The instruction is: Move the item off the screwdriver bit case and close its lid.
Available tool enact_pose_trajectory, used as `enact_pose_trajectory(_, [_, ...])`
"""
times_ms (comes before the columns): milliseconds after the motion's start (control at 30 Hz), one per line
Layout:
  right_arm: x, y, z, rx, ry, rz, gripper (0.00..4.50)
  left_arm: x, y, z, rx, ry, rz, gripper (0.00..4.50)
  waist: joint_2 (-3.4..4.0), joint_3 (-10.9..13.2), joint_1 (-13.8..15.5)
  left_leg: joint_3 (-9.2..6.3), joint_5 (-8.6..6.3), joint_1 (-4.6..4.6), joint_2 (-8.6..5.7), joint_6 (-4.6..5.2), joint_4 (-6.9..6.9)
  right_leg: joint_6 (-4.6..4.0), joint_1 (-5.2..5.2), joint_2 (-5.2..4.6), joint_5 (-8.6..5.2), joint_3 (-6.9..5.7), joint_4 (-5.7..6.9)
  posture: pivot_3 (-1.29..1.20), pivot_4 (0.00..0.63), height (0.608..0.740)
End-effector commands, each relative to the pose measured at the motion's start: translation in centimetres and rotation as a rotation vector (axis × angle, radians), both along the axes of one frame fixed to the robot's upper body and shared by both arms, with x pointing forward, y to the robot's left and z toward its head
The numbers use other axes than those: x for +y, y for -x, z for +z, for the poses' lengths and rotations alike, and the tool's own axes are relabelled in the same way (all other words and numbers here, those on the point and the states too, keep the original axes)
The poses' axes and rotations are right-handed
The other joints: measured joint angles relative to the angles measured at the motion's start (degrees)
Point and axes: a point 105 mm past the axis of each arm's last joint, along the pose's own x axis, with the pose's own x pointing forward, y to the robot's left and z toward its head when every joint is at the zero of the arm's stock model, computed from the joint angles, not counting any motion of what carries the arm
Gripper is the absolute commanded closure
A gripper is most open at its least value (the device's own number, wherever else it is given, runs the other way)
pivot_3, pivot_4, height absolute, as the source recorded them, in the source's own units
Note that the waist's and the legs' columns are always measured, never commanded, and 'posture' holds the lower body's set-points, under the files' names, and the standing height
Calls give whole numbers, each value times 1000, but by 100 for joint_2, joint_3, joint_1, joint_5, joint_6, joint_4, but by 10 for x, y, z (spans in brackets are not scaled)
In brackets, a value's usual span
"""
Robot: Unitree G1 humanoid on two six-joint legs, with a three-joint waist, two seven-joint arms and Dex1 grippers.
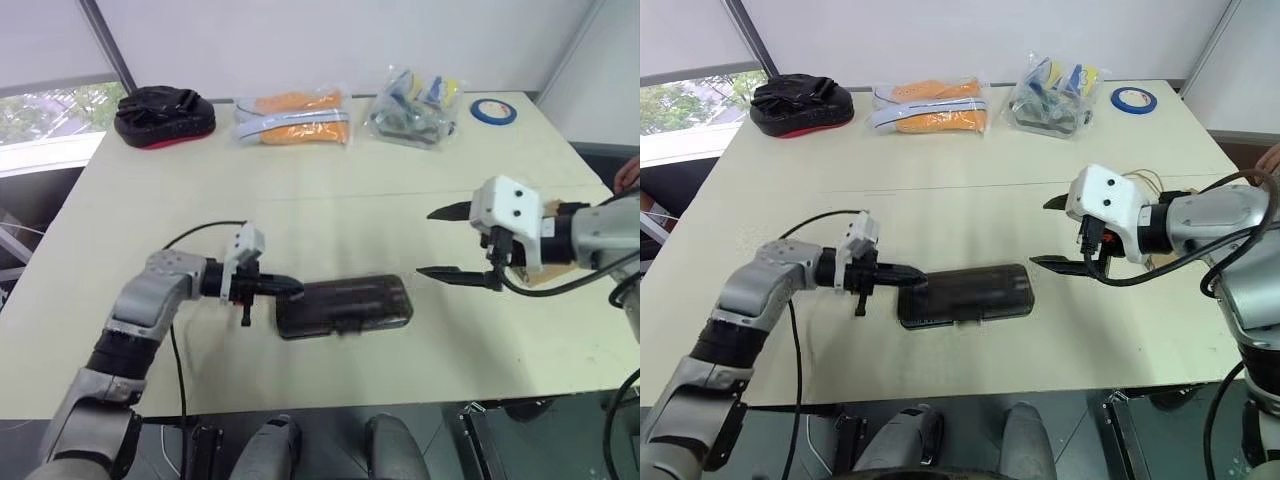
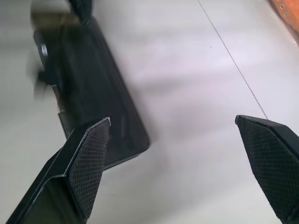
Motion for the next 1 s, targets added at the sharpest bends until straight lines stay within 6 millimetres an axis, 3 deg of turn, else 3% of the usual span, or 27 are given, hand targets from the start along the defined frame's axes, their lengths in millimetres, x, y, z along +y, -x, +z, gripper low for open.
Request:
enact_pose_trajectory(33, [12,4,8,-20,-44,47,42,-5,4,-10,-14,-41,-28,4500,0,0,2,0,0,0,0,0,0,0,0,0,0,0,0,0,150,740])
enact_pose_trajectory(133, [22,9,4,24,-96,85,42,-8,3,-16,-17,-43,-21,4500,0,0,9,0,0,0,0,0,1,0,0,-1,0,0,-1,0,150,740])
enact_pose_trajectory(333, [40,17,-2,146,-217,147,42,-18,-8,-4,-14,9,-3,4500,-1,1,13,-1,0,0,0,0,2,0,3,-1,0,0,-2,0,150,740])
enact_pose_trajectory(567, [51,20,-38,276,-232,176,42,-5,11,-55,24,-197,-89,4500,0,-1,5,-1,-1,2,0,2,0,0,4,-1,0,-1,-3,0,150,740])
enact_pose_trajectory(667, [53,19,-53,299,-205,181,42,3,9,-61,16,-241,-81,4500,10,-8,7,1,-2,13,0,3,-1,0,15,-1,0,-1,-5,0,150,740])
enact_pose_trajectory(867, [58,23,-50,341,-235,222,42,1,-18,-31,-30,-150,5,4500,11,-9,7,0,-2,25,0,5,0,0,26,0,0,-1,-4,0,150,740])
enact_pose_trajectory(967, [61,26,-50,382,-257,243,42,-4,-34,-4,-53,-60,52,4500,7,-6,12,0,-2,24,-1,5,3,0,28,0,0,-1,-4,0,150,740])
enact_pose_trajectory(1000, [63,27,-51,401,-271,249,273,-7,-40,7,-65,-30,64,4500,5,-5,7,-3,-2,23,-1,5,3,0,27,1,0,-4,-4,0,150,740])
